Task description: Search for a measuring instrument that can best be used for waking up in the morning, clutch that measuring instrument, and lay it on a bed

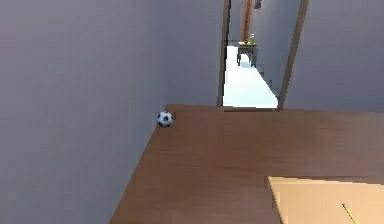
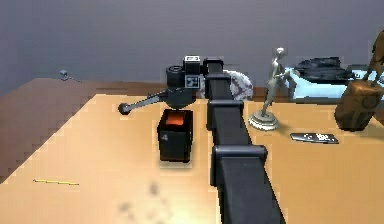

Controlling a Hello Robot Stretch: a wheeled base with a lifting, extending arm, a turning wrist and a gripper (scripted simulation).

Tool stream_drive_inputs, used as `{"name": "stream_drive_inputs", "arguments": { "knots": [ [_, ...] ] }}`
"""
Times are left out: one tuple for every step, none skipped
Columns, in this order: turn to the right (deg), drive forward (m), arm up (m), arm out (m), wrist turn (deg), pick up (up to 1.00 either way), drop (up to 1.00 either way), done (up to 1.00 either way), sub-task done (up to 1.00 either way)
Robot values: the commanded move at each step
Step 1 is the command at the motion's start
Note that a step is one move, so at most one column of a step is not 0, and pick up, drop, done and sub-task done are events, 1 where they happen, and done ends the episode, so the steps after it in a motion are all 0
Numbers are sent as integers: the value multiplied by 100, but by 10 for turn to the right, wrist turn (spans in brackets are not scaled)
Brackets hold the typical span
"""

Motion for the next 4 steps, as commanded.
{"name": "stream_drive_inputs", "arguments": {
  "knots": [
    [0,0,0,0,450,0,0,0,0],
    [0,0,0,0,60,0,0,0,0],
    [0,0,-30,0,0,0,0,0,0],
    [0,0,0,0,0,100,0,0,0]
  ]
}}
